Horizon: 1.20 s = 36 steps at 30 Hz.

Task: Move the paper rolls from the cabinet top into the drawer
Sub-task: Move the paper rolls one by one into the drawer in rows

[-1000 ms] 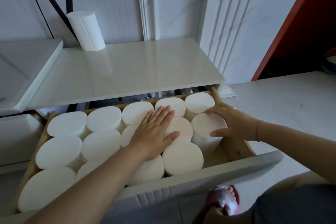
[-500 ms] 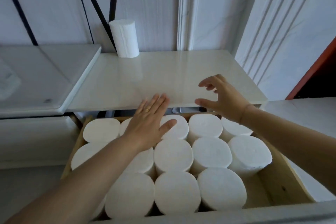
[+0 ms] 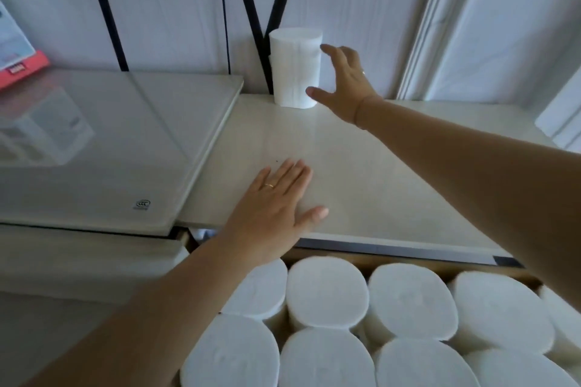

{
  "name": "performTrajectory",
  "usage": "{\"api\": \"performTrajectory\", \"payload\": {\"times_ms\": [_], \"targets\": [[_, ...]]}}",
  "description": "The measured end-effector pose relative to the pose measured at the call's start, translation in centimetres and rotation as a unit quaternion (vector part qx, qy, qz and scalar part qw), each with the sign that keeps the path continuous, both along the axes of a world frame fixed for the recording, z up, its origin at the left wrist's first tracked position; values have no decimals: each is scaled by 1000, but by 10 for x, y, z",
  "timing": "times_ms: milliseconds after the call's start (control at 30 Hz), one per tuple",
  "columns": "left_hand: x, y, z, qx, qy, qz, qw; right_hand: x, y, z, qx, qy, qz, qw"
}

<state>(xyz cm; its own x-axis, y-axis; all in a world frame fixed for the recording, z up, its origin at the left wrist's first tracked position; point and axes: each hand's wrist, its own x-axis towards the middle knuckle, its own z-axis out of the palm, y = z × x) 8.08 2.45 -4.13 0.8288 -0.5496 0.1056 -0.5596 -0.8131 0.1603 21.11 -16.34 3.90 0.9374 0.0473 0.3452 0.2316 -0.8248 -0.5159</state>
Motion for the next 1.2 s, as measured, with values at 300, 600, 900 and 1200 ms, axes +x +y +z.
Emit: {"api": "performTrajectory", "payload": {"times_ms": [300, 600, 900, 1200], "targets": [[-1, -3, -2, -22, -12, -10, 1000, 78, 13, 13, 83, -26, 11, 996], [-2, -3, 0, -9, 10, -12, 1000, 50, 29, 20, 113, -66, -8, 991], [-19, -14, -1, 8, 1, 20, 1000, -123, -62, 23, 184, -20, 25, 982], [-156, -132, 25, -315, 225, -97, 917, -338, -174, 44, 118, 150, 49, 980]]}}
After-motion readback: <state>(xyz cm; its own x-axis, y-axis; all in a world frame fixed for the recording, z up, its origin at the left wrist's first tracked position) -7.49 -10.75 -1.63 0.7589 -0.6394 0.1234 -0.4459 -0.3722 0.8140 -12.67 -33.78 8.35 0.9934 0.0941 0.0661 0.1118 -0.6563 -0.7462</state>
